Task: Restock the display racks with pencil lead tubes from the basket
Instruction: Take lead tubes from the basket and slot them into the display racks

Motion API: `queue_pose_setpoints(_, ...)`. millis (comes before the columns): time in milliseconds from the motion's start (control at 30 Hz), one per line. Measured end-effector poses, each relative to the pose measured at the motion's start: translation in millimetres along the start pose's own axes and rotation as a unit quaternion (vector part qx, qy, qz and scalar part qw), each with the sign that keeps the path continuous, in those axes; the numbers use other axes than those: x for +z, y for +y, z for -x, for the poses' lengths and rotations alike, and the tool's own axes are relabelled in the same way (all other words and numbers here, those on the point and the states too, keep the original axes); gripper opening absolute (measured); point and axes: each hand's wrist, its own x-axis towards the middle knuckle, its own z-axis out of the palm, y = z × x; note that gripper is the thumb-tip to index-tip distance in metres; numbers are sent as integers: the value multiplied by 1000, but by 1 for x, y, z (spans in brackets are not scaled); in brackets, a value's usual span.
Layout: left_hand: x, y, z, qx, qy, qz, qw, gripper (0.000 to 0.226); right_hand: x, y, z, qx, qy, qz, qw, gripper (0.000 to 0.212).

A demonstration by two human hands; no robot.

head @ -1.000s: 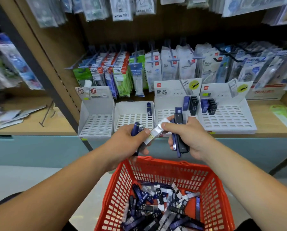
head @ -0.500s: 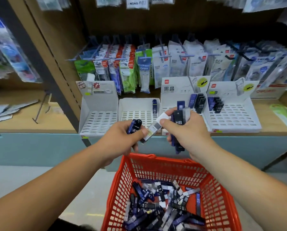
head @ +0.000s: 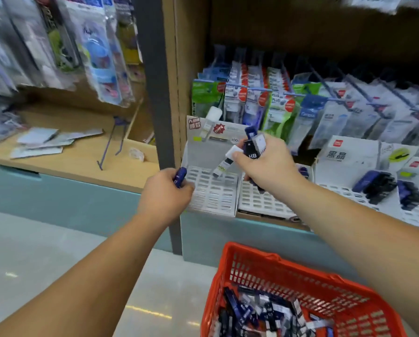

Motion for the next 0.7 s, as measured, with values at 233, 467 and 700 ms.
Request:
queue_pose_setpoints(233,1,-38,-9,-76,10,14,997,31,51,7,-39,-41,-13,54,998,10)
queue_pose_setpoints(467,7,-39,-12,-78,-30,63,995,16,68,12,-46,-61,-22,107,992,14)
queue_pose_setpoints(700,2,-38,-11,-93,-43,80,992,12,76,-3,-44,-139,-59,278,949,31)
